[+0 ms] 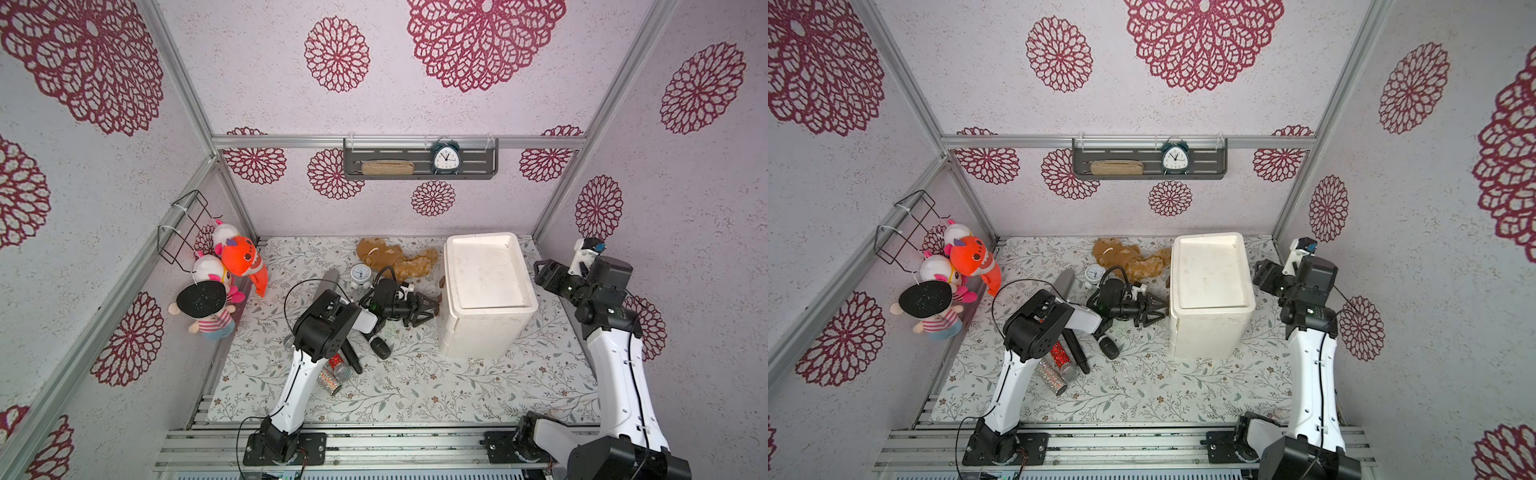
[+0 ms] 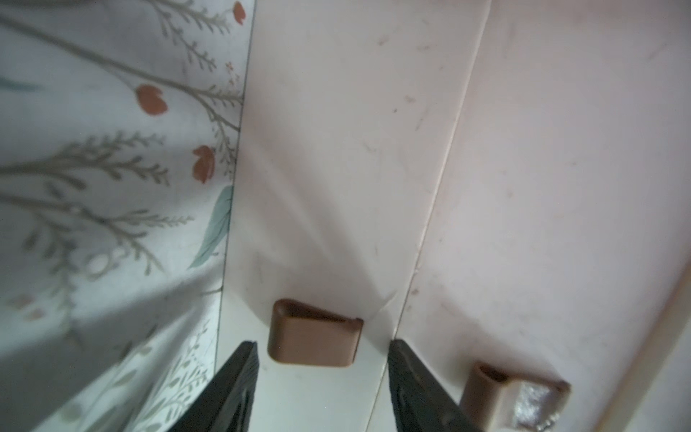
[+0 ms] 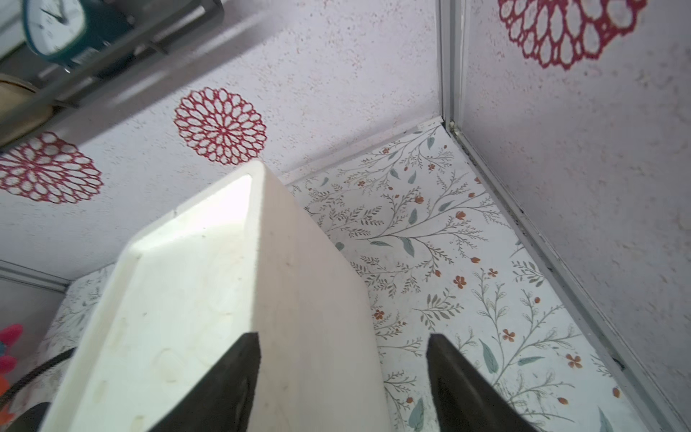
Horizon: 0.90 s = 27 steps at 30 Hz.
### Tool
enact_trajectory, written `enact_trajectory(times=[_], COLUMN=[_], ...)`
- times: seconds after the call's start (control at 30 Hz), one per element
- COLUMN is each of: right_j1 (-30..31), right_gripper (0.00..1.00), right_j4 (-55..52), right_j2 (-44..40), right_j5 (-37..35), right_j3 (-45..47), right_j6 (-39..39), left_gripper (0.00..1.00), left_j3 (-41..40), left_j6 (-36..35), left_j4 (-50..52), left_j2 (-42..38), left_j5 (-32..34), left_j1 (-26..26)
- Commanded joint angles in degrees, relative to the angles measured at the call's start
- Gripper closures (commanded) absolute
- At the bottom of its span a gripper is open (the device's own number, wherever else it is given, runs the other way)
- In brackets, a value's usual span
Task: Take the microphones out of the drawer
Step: Open the drawer in the storage box.
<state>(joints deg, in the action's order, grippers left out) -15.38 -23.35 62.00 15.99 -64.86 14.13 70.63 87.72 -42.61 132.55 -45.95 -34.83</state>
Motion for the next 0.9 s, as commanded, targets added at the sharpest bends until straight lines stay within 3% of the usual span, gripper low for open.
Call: enact_trajectory(times=[0.0, 0.23, 0.47, 0.73, 0.87], right_j1=[0.30, 4.09, 11.15, 16.30, 16.57], right_gripper=[0.17, 0.14, 0.18, 0.45, 0.63], right_j4=[-6.25, -15.33, -22.86, -29.99, -31.57], right_j2=[1.89, 7.92, 12.92, 16.95, 17.80], right_j5=[4.00, 4.44, -5.35, -19.55, -22.52], right_j3=[-4.46, -11.00, -15.59, -20.26, -20.66], right_j6=[-1.37, -4.03, -6.31, -7.16, -7.27], left_gripper=[0.40, 0.40, 0.39, 0.38, 0.38], left_j3=[-0.56, -1.23, -1.11, -1.44, -2.37], left_j6=[-3.02, -7.95, -14.74, -16.21, -17.10], left_j4=[3.69, 11.08, 22.35, 24.42, 25.48], left_j2=[-3.94, -7.90, -12.01, -12.67, -13.45], left_j5=[0.55, 2.40, 4.60, 4.80, 5.08], left_j1=[0.27, 1.10, 2.12, 2.21, 2.22])
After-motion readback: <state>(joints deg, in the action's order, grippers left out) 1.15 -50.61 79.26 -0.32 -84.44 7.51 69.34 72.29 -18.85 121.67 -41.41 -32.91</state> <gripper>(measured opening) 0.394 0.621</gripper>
